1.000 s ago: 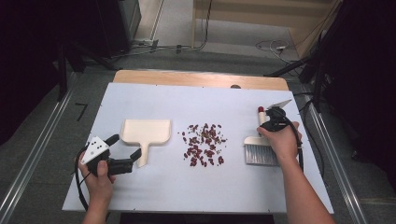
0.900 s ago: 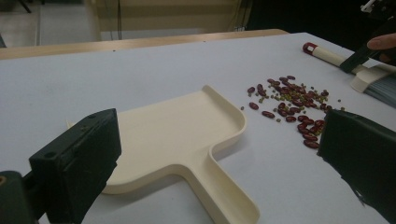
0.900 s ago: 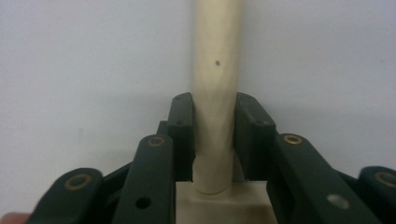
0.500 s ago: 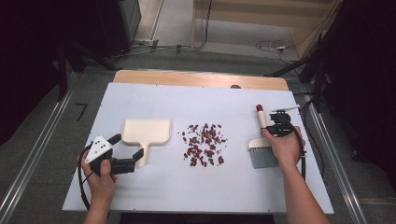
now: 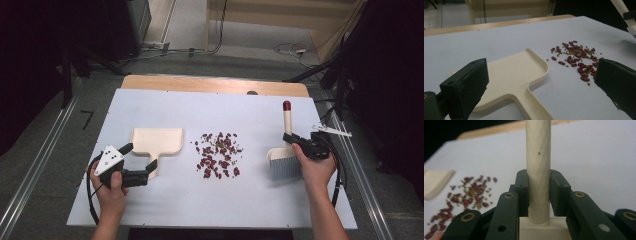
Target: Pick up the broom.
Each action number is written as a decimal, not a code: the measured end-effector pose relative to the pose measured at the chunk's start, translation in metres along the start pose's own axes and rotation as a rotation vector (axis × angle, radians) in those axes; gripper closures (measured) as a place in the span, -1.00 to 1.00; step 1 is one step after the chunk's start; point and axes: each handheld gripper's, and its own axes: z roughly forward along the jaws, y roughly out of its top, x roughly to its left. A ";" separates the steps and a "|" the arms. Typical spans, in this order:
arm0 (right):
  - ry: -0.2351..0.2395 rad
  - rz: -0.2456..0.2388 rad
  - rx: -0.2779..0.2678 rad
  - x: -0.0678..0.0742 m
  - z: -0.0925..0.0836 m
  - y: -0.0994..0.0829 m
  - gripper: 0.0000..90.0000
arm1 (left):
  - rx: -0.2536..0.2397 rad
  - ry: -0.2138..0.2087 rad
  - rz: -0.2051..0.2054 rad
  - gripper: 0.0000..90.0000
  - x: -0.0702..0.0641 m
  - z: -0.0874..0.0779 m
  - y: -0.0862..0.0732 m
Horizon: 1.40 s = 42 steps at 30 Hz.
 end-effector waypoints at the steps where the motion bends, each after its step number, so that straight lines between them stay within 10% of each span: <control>1: 0.007 0.006 -0.023 0.001 -0.004 -0.001 0.56 | -0.002 -0.004 0.001 -1.00 -0.001 0.000 0.001; 7: 0.106 -0.013 -0.197 0.003 -0.027 -0.002 0.56 | -0.016 -0.010 0.006 -1.00 -0.007 0.001 0.007; 17: 0.193 -0.109 -0.331 0.038 -0.043 0.008 0.56 | -0.048 -0.030 0.025 -1.00 -0.026 0.000 0.025; 30: 0.331 -0.283 -0.365 0.100 -0.030 0.011 0.56 | -0.075 -0.129 0.046 -0.99 -0.066 0.007 0.046; 42: 0.417 -0.395 -0.384 0.152 -0.014 -0.003 0.55 | -0.037 -0.235 -0.016 -0.86 -0.097 0.023 0.052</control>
